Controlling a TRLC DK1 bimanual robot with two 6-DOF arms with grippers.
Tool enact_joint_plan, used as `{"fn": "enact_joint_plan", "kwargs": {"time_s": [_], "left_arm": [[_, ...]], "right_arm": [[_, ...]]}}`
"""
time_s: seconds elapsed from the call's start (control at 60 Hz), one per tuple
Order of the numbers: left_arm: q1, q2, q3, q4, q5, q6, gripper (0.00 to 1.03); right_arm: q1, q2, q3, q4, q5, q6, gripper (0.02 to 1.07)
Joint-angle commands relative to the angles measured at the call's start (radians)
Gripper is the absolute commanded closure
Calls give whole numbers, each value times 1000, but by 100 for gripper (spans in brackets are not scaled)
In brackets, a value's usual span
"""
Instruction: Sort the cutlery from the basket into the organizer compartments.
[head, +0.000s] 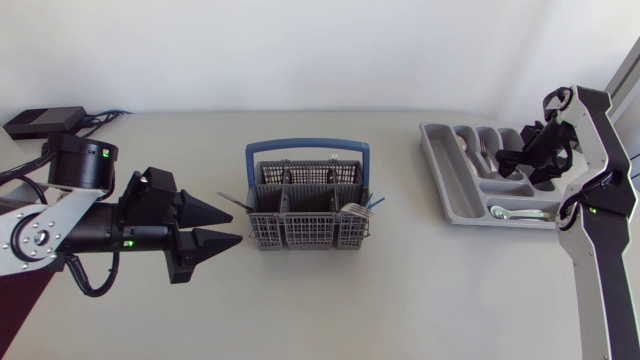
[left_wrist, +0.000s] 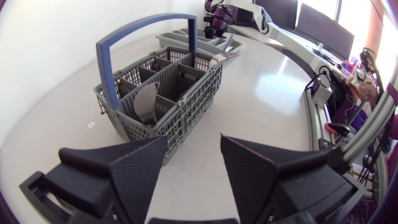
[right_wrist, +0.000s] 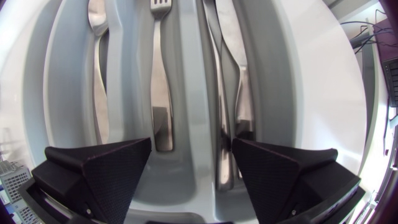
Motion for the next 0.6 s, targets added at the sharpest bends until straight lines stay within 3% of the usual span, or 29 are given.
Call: {"fn": "enact_joint_plan", "kwargs": {"time_s": [0.0, 0.583], "left_arm": [[-10, -18, -19, 6, 2, -24, 43], [-16, -84, -39, 5, 2, -47, 43]], "right_arm": [[4, 1, 394, -68, -12, 26, 7], [-13, -272, 402, -154, 25, 9, 7]]}}
